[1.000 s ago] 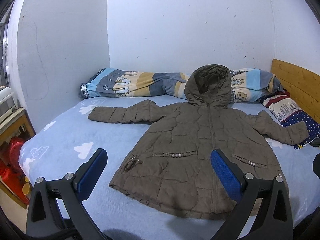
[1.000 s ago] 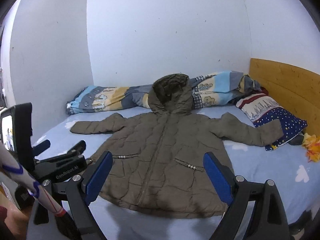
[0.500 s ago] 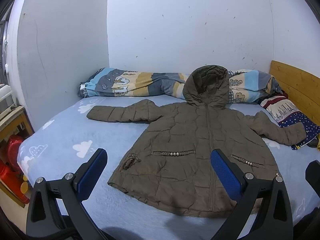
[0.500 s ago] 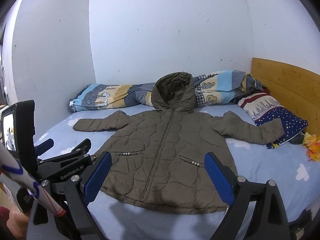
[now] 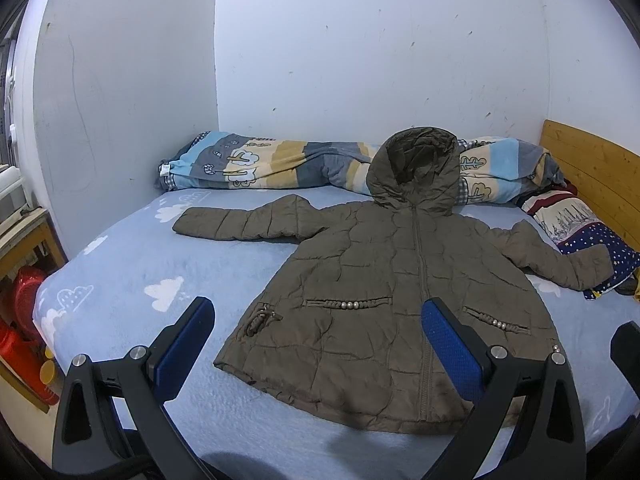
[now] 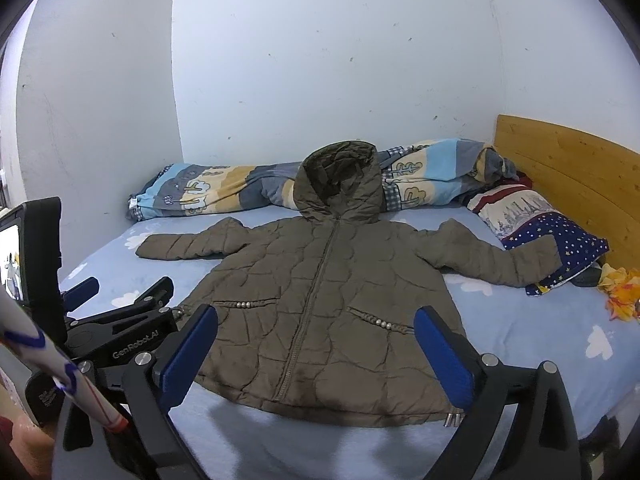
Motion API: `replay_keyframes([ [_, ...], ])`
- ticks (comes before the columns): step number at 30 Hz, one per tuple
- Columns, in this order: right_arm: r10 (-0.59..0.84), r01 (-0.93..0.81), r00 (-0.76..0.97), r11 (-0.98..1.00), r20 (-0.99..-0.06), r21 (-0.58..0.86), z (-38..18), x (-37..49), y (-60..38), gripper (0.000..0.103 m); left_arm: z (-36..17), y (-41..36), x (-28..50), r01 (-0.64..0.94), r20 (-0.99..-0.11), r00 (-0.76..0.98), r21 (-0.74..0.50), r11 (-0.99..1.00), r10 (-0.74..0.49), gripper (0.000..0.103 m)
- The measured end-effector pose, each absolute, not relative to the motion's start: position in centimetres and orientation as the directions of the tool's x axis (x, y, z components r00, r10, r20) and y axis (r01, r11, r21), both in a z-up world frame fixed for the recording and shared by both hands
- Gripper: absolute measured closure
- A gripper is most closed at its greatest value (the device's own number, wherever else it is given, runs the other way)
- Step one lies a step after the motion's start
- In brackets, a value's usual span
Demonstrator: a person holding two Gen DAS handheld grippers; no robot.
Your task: Fold large clothes
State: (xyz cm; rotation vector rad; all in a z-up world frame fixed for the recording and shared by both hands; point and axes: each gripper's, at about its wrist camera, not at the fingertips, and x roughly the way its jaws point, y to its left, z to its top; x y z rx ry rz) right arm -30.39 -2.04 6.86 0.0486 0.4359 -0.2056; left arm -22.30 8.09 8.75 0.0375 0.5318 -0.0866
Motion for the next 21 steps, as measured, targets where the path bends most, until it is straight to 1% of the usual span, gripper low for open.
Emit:
replay_keyframes([
  [5,-0.21,0.229,0.882,0.973,-0.422,-0.007,6.9,-30.3,-2.2,0.002,8.4,8.0,-22.1,0.092,-0.513,0.855,0.012,0.996,-0.072,0.0],
  [19,-0.192,0.23,0.879,0.973,-0.436,0.035,6.3,-30.1,-2.9,0.001,7.8,8.0,-21.8,0.093,-0.525,0.848,0.009,0.996,-0.075,0.0],
  [21,-0.196,0.233,0.878,0.972,-0.436,0.031,6.2,-30.1,-2.9,0.002,7.5,8.0,-21.6,0.108,-0.541,0.836,-0.005,0.994,-0.094,0.0],
])
